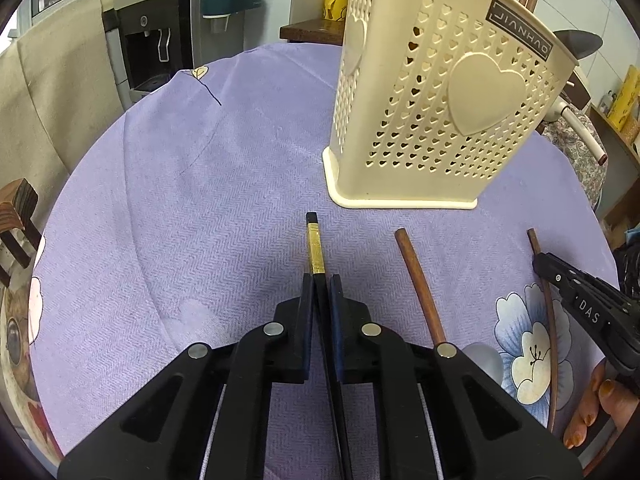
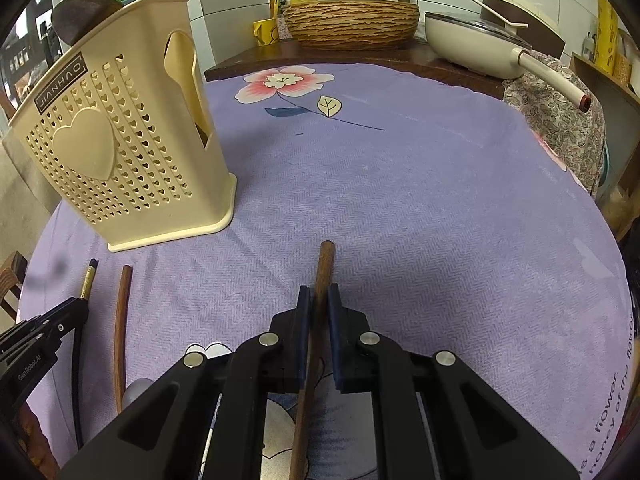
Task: Organize utensils
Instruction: 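Close the left tool on the black chopstick while the right tool grasps the brown chopstick, then lift both held chopsticks and carry them over the beige holder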
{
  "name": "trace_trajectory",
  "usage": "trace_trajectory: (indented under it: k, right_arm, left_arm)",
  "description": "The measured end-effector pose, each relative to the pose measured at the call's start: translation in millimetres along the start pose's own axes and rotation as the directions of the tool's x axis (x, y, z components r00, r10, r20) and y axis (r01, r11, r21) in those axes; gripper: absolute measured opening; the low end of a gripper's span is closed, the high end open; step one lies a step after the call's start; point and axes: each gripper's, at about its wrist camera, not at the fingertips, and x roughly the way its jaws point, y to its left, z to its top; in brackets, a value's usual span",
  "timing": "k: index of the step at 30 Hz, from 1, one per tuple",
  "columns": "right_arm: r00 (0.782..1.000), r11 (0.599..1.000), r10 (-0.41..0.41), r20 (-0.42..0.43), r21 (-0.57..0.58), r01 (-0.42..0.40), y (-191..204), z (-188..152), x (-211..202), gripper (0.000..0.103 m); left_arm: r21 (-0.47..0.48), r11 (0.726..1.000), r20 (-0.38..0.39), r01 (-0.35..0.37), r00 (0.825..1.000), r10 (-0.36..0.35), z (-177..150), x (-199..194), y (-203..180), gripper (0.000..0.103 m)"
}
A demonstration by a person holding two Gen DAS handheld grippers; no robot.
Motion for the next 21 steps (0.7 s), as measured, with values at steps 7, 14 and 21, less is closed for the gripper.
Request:
trace_trajectory:
  k: [7,14,21]
  right_arm:
    - [0.998,0.998,0.055,-0.004,0.028,-0.055,-2.8,-0.2,-0.4,0.008]
    - [0.997,0.997,0.077,0.011,0.023,-0.077,-0.6,-1.4,-7.4,0.008]
    - [0.990,0.992,0.125,0.060,0.027,-0.126,-4.6,-1.8,-31.2,0.008]
  left_arm:
    - [-0.022,1.000,-0.008,0.017,1.000,-0.017,2.2,0.8,3.9,0.008]
    - [-0.064,0.997,-0.010,0.048,0.999,-0.048,4.0,-1.2,11.7,0.008]
    - [-0.083,0.992,0.041,0.094,0.995,-0.091,5.0,-27.7,15.3,0.007]
